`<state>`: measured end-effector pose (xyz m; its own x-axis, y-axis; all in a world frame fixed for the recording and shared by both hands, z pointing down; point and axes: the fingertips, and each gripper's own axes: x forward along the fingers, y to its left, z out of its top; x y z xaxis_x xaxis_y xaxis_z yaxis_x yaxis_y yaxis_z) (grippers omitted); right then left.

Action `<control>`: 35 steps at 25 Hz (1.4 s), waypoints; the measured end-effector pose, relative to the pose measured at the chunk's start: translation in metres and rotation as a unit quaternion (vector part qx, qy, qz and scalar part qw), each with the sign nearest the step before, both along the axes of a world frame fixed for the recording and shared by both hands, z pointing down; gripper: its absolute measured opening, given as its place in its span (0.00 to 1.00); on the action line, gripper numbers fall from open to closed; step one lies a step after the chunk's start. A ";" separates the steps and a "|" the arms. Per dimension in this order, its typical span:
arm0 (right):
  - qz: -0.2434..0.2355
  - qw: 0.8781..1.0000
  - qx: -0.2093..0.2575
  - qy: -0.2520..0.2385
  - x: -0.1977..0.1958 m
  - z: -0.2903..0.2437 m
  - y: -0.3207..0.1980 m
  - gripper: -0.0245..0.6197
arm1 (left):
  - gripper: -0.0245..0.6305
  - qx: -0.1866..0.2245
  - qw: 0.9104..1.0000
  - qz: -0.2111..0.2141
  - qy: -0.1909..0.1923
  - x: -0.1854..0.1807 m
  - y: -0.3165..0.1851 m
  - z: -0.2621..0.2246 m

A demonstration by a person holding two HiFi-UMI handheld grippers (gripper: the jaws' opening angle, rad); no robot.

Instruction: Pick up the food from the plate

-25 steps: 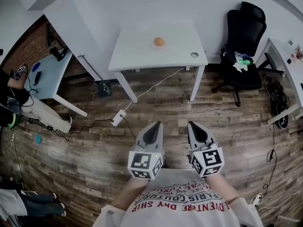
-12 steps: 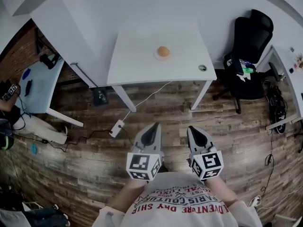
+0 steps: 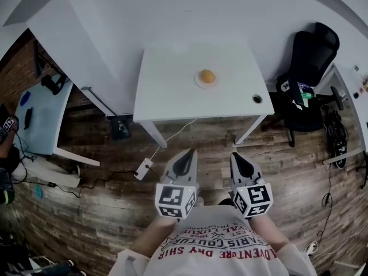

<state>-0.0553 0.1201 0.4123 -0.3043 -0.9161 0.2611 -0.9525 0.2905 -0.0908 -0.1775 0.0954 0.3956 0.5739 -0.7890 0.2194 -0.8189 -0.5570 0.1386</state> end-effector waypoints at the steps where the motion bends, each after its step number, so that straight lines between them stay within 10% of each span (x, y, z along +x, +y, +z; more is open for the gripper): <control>1: 0.001 1.000 0.000 -0.001 -0.001 0.000 -0.007 0.05 | 0.05 -0.002 1.000 -0.001 0.002 -0.002 -0.007 0.001; 15: -0.029 0.999 -0.007 -0.013 0.052 0.023 -0.151 0.05 | 0.05 -0.013 0.998 -0.058 -0.014 0.031 -0.137 0.020; 35: -0.124 0.991 -0.023 -0.045 0.175 0.015 -0.362 0.05 | 0.05 -0.052 0.991 -0.119 -0.025 0.177 -0.330 0.024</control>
